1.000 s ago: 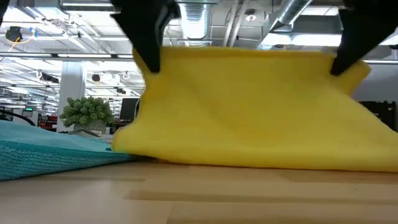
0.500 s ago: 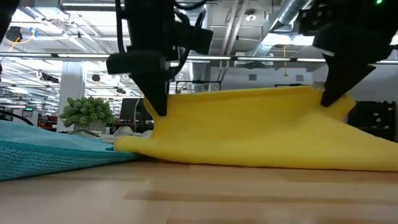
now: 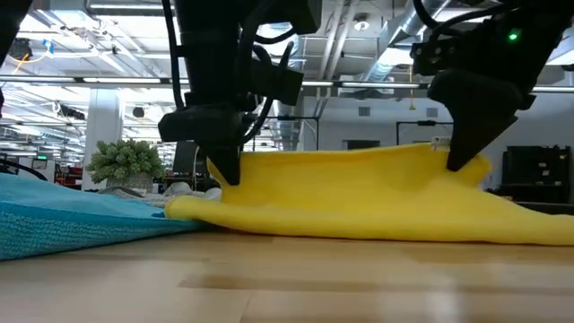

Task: Fold microfiber towels
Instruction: Fold the yellow microfiber towel

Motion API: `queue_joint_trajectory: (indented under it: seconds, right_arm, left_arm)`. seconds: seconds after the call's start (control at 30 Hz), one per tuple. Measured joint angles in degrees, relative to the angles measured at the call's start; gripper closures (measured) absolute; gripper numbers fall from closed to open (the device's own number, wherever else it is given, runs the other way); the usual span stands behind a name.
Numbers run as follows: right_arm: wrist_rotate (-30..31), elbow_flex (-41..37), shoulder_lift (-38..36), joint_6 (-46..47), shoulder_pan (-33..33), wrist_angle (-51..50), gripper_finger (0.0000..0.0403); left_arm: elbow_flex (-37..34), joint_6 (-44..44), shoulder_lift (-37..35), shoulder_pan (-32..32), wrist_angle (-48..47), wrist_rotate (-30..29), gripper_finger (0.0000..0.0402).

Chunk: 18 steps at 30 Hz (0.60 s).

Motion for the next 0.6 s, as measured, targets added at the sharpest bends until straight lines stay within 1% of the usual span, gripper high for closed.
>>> queue_joint_trajectory:
  seconds: [0.17,0.33,0.47,0.6]
  right_arm:
    - [0.10,0.00,0.00,-0.87,-0.97,-0.97,0.0367]
    - [0.15,0.00,0.00,-0.82,-2.28,-0.91,0.0354]
    - [-0.01,0.02,0.00,-0.43,-3.79,-0.92,0.0324]
    - [0.10,0.02,0.00,-1.02,-5.35,-1.15,0.0280]
  left_arm:
    - [0.00,0.12,0.00,0.17,-1.43,-3.12,0.0315]
    - [0.00,0.01,0.00,0.46,-1.80,-1.79,0.0245]
    - [0.00,-1.00,0.00,0.44,-6.83,-2.81,0.0198]
    - [0.00,-4.15,-0.31,0.46,-14.17,-7.86,0.0172]
